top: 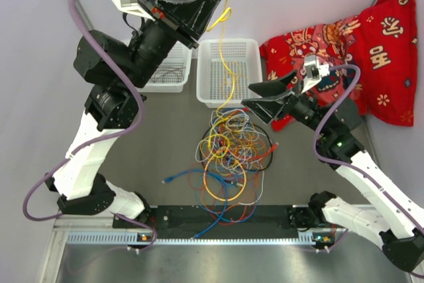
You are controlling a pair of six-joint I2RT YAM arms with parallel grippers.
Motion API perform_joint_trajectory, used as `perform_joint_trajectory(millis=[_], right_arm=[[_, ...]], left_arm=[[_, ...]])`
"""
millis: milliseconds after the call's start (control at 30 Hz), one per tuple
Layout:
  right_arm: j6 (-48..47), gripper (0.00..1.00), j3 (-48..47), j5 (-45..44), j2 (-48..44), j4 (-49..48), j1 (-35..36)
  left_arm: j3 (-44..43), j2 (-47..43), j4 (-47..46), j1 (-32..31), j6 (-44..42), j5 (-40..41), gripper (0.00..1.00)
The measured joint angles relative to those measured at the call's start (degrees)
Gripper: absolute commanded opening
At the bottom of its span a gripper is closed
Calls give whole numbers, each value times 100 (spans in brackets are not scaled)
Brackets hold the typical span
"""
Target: Untangle the cables
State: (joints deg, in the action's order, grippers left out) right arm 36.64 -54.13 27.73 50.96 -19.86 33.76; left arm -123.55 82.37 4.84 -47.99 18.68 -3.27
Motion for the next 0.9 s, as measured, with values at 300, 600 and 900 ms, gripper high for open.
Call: perform_joint_trajectory(millis=[300,600,900], right_arm=[[164,84,-79,179,155,-138,55],[221,75,-369,286,551,-195,164],[83,0,-682,186,935,155,321]], left_arm=[[0,-13,0,0,-15,4,0],[0,-13,0,0,33,-20,0],[267,-57,-50,0,50,-11,0]])
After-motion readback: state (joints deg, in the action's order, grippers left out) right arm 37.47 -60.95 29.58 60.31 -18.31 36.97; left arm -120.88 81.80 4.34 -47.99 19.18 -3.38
